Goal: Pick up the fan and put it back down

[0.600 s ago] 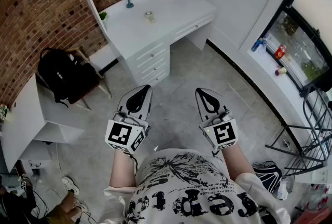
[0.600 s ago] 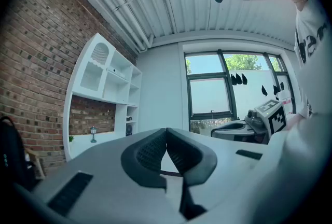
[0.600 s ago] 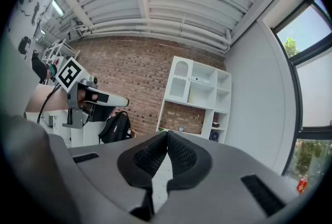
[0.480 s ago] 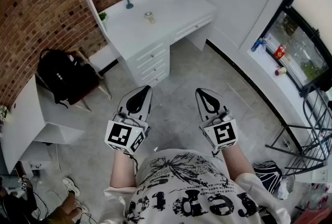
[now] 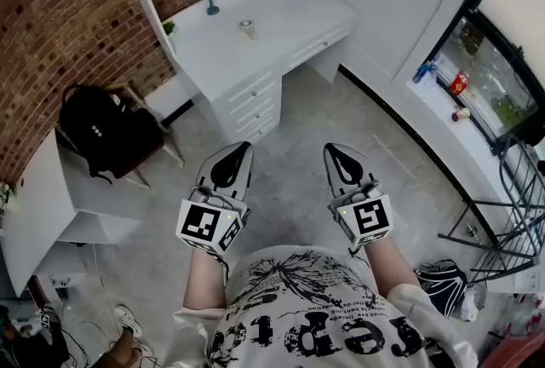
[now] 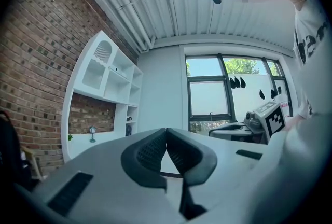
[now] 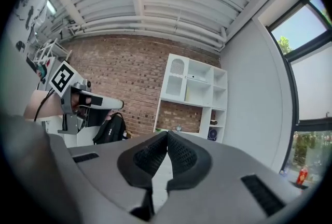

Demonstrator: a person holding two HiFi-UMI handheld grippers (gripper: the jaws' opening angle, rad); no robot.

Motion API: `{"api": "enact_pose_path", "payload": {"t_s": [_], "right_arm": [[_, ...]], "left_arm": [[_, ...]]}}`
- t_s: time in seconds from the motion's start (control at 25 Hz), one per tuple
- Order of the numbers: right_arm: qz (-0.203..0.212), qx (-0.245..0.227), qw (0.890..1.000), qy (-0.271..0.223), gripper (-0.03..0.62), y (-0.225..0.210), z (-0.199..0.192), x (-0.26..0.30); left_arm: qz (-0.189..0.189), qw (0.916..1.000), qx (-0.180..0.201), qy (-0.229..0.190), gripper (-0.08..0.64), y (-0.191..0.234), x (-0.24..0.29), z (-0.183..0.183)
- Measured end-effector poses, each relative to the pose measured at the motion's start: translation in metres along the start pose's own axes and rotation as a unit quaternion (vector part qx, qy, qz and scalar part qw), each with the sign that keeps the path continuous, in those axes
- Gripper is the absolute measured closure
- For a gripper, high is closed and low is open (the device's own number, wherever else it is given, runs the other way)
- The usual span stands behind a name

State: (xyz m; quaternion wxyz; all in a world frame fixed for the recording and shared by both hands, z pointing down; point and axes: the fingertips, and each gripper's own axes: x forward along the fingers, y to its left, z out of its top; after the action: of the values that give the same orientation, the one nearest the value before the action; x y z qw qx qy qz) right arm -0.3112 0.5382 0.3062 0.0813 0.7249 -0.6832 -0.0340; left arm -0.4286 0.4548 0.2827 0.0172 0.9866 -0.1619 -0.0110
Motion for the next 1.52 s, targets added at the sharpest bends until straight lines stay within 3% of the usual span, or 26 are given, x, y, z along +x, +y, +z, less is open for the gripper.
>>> {"api": "enact_pose_path", "payload": {"t_s": [0.12,0.16,0.2,0.24,0.36,0.72,0.96,1.28,1.52], "right_arm": [[-0.012,0.013,1.0,0.002,0.577,0.002,-0.005,0.01],[-0.014,0.012,1.0,0.003,0.577,0.002,-0.006,0.013],[-0.017,0.01,1.0,0.002,0.577,0.003,-0.007,0.017],[-0.02,0.01,1.0,0.001,0.577,0.003,-0.007,0.022],[-0.021,0.01,1.0,0.014,0.577,-0.001,-0.015,0.036],[0.011,0.003,1.0,0.023,0.577,-0.06,-0.048,0.103],[0.068,-0.001,0.998,0.015,0.577,-0.149,-0.068,0.195],[0.129,-0.015,0.991,-0.012,0.577,-0.288,-0.053,0.324],[0.165,-0.015,0.986,-0.002,0.577,-0.349,-0.069,0.392]], "left_arm": [[0.008,0.9999,0.005,0.008,0.542,0.015,-0.001,-0.007],[0.004,0.9999,0.009,0.009,0.394,0.017,0.0,-0.01],[-0.002,0.9999,0.013,0.008,0.199,0.019,0.002,-0.012],[-0.008,0.9998,0.015,0.008,0.189,0.02,0.004,-0.014],[-0.008,0.9998,0.012,0.011,0.187,0.031,0.012,-0.02],[0.048,0.9985,-0.001,0.026,0.187,0.078,0.084,-0.047],[0.106,0.9938,0.007,0.035,0.187,0.116,0.193,-0.055],[0.189,0.9815,0.002,0.03,0.187,0.17,0.35,-0.039],[0.222,0.9734,-0.002,0.056,0.187,0.201,0.432,-0.048]]}}
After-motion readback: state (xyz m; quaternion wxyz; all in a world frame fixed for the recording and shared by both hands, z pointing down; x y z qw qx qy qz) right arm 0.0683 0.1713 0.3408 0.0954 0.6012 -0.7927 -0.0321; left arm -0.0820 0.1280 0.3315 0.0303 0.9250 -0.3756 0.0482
